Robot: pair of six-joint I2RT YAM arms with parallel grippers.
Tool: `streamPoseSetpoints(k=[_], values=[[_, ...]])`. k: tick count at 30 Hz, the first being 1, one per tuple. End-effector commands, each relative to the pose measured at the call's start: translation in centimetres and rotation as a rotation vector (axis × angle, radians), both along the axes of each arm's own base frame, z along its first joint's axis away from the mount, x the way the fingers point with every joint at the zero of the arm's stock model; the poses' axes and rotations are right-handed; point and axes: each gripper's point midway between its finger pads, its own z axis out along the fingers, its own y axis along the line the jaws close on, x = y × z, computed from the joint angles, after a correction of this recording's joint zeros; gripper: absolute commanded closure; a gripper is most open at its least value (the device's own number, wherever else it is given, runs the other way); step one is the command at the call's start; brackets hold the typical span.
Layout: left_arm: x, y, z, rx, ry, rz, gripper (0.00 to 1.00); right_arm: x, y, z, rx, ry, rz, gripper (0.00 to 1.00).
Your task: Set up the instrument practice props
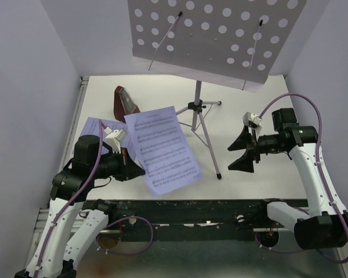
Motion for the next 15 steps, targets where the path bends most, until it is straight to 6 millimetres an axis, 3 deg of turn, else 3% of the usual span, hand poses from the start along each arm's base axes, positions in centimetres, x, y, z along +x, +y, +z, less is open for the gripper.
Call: streamPoseSetpoints(k=[1, 8, 9, 15], values=[[-2.0, -0.3, 1.7, 0.044, -0.107, -0.115, 1.00, -0.3, 1.4, 2.6, 0.074, 0.108, 0.004, 0.00], [-3.0, -1.7, 4.1, 0.055, -0.221, -0.251, 1.00, -0.1, 2.2, 4.9, 0.174, 0.236, -0.050, 0.00], [-2.9, -2.2, 4.5, 0.045, -0.239, -0.269, 1.00, 0.0, 2.3, 4.8, 0.185, 0.318, -0.094, 0.00], [-2.1, -5.1, 6.9, -0.045, -0.317, -0.351, 1.00, 2.7, 2.2, 4.0, 0.233, 0.346, -0.324, 0.00]])
